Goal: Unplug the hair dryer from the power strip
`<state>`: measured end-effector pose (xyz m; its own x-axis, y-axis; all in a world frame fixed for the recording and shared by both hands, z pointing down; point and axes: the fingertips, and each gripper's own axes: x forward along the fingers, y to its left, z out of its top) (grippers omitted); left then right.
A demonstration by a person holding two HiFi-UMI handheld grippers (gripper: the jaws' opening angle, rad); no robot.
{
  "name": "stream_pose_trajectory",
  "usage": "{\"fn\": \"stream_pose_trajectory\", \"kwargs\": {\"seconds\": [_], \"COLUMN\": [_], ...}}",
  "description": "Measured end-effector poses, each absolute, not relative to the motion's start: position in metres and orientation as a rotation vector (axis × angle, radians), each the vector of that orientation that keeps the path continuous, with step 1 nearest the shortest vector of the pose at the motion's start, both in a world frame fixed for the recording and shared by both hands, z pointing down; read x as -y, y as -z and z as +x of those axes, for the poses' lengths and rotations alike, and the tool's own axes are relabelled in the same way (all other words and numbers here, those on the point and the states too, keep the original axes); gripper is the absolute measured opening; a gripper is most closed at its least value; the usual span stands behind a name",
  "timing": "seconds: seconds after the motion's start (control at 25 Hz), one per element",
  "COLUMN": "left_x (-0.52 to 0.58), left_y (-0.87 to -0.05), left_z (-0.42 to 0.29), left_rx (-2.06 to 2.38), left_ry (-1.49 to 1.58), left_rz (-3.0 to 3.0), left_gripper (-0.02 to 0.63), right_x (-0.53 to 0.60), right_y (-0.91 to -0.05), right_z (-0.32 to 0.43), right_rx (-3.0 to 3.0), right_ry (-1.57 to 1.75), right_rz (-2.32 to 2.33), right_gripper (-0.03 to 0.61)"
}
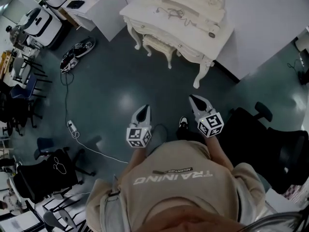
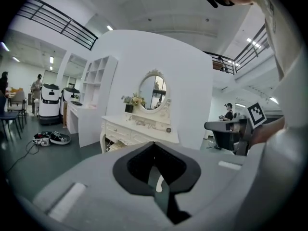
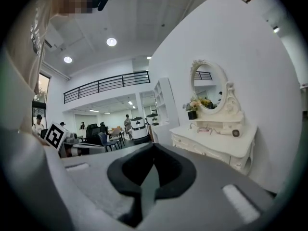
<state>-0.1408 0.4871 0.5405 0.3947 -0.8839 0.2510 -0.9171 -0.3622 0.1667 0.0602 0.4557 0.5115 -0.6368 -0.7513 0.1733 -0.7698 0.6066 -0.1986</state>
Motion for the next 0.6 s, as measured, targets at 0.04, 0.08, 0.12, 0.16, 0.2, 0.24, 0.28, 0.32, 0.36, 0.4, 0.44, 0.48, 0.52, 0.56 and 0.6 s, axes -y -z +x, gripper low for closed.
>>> {"fn": "stream_pose_trajectory", "kwargs": {"seconds": [0.04,0.08,0.12,0.16,0.2,0.24,0.28,0.32,0.36,0.4,0.44,0.48,0.52,0.56,0.6], "left_x": [-0.474,-0.461,-0.449,-0.437,-0.426,-0.414,-0.403,-0.392,-0.383,-0.374,-0.368,-0.362,-0.358,-0.355,-0.352], "left_y": [-0.538,-0.535,-0.532,-0.529,-0.527,-0.525,-0.525,-0.527,-0.530,-0.535,-0.540,-0.544,-0.547,-0.550,-0.552], "left_z": [-0.135,-0.129,-0.122,-0.116,-0.110,-0.104,-0.100,-0.096,-0.094,-0.094,-0.095,-0.098,-0.101,-0.104,-0.108], "left_rx": [1.581,1.583,1.586,1.589,1.594,1.600,1.606,1.610,1.614,1.618,1.625,1.636,1.648,1.660,1.669], "left_ry": [-0.179,-0.191,-0.200,-0.203,-0.208,-0.213,-0.217,-0.214,-0.203,-0.185,-0.163,-0.146,-0.143,-0.154,-0.168], "left_rz": [2.378,2.383,2.387,2.392,2.395,2.396,2.390,2.375,2.349,2.315,2.278,2.248,2.228,2.215,2.206], "left_gripper": [0.006,0.006,0.006,0.006,0.006,0.006,0.006,0.006,0.006,0.006,0.006,0.006,0.006,0.006,0.006], "right_x": [-0.438,-0.421,-0.406,-0.391,-0.378,-0.366,-0.354,-0.343,-0.333,-0.325,-0.317,-0.310,-0.304,-0.298,-0.293], "right_y": [-0.507,-0.503,-0.500,-0.499,-0.500,-0.501,-0.503,-0.505,-0.508,-0.513,-0.518,-0.523,-0.527,-0.530,-0.533], "right_z": [0.065,0.069,0.072,0.075,0.079,0.083,0.087,0.090,0.091,0.090,0.088,0.085,0.081,0.076,0.072], "right_rx": [2.769,2.785,2.797,2.805,2.811,2.814,2.817,2.823,2.829,2.835,2.837,2.836,2.838,2.841,2.844], "right_ry": [-0.377,-0.352,-0.325,-0.300,-0.282,-0.273,-0.271,-0.277,-0.290,-0.308,-0.323,-0.337,-0.349,-0.361,-0.372], "right_rz": [1.302,1.289,1.268,1.242,1.214,1.187,1.163,1.138,1.110,1.081,1.052,1.026,1.003,0.985,0.972], "right_gripper": [0.003,0.003,0.003,0.003,0.003,0.003,0.003,0.003,0.003,0.003,0.003,0.003,0.003,0.003,0.003]}}
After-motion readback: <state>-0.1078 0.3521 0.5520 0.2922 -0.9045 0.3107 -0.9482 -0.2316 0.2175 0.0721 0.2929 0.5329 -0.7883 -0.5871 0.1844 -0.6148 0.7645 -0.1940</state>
